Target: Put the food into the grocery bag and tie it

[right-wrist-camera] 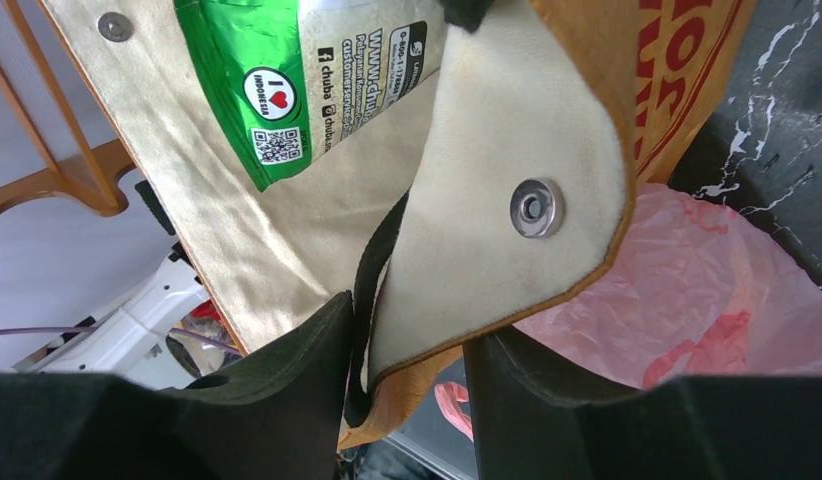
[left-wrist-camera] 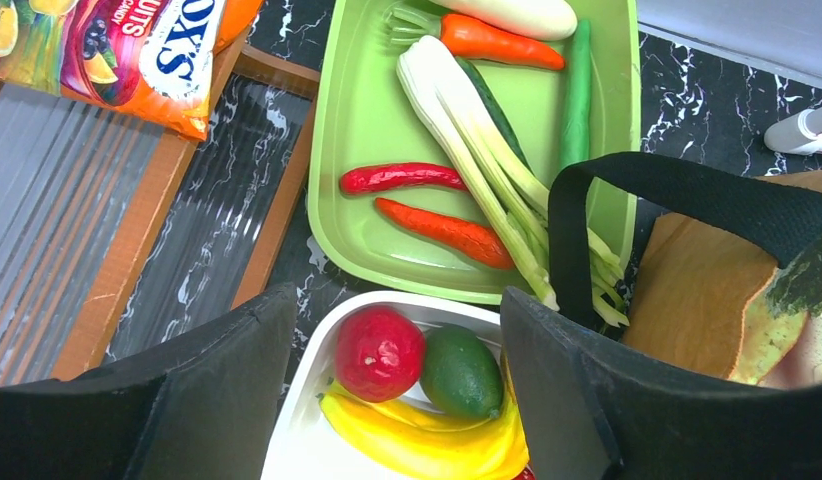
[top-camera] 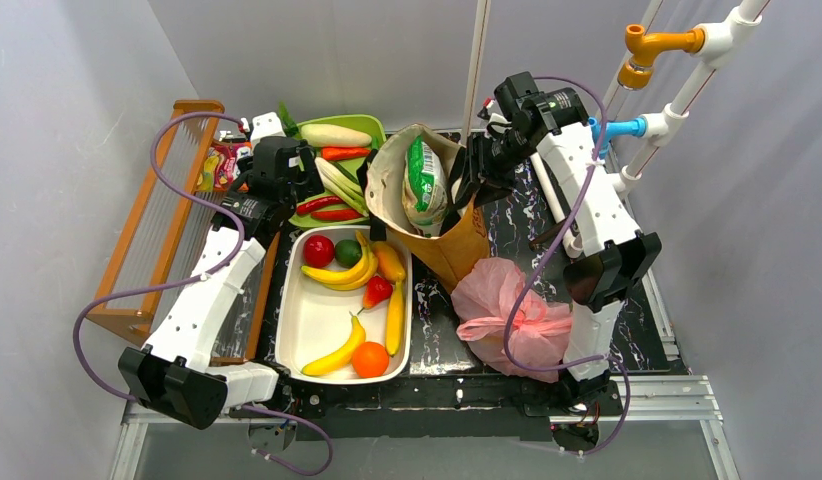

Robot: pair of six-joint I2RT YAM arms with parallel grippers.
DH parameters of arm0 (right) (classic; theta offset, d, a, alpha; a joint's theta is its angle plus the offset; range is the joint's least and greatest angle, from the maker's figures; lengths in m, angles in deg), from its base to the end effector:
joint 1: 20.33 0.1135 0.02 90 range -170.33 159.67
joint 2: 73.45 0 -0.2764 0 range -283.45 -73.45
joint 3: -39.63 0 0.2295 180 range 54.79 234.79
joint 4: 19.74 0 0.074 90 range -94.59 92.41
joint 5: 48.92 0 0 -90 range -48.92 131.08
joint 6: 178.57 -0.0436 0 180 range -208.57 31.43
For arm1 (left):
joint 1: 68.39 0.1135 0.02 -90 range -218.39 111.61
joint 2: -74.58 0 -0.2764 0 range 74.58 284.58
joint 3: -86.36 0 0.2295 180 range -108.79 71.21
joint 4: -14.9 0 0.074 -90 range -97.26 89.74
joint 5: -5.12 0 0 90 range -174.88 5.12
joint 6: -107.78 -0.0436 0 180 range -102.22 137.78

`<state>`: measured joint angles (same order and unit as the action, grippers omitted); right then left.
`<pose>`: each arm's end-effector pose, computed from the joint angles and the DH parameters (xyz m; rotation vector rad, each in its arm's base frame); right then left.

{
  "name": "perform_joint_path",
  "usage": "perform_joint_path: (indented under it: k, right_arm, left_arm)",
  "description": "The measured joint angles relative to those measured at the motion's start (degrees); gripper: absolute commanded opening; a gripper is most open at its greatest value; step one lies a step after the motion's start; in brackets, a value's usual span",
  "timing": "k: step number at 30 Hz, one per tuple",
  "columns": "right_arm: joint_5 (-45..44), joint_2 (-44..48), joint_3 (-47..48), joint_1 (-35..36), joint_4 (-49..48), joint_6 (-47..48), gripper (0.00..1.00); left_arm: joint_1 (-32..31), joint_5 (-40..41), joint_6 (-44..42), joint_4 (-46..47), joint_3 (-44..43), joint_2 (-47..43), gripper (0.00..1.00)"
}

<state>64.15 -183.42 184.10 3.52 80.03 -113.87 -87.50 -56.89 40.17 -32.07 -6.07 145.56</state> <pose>0.3144 0.1577 0.3996 -0.0903 2.8149 0.7787 0.2382 -0.0609 0.4103 -0.3599 1.9278 0.0186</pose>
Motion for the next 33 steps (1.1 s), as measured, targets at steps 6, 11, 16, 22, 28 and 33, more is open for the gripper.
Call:
perform_joint_path:
  k: [6,11,16,22,28,33]
  right_arm:
    - [-3.41,-0.26,3.04,1.44,0.96,0.02,0.52]
    - [-5.51,-0.26,3.30,3.43,1.05,0.09,0.46]
    - [-6.84,-0.09,2.43,5.95,1.01,0.22,0.28]
    - [-7.80,0.74,-1.51,9.88,0.96,0.20,0.01]
    - [-7.98,1.20,-2.73,10.91,0.94,0.17,0.01]
    - [-7.96,3.45,-5.33,10.82,0.48,0.22,0.01]
  left_arm:
    - [0.00,-0.90,0.72,0.00,0.00,0.00,0.73]
    - [0.00,-1.20,0.81,0.00,0.00,0.00,0.73]
    - [0.00,0.24,0.72,-0.04,0.04,0.00,0.68]
    - [0.04,5.99,0.72,-1.03,0.04,0.00,0.68]
    - [2.36,11.17,-1.11,-0.63,-0.98,2.43,0.70]
    - [6.86,12.72,-2.73,-0.98,-3.43,9.55,0.70]
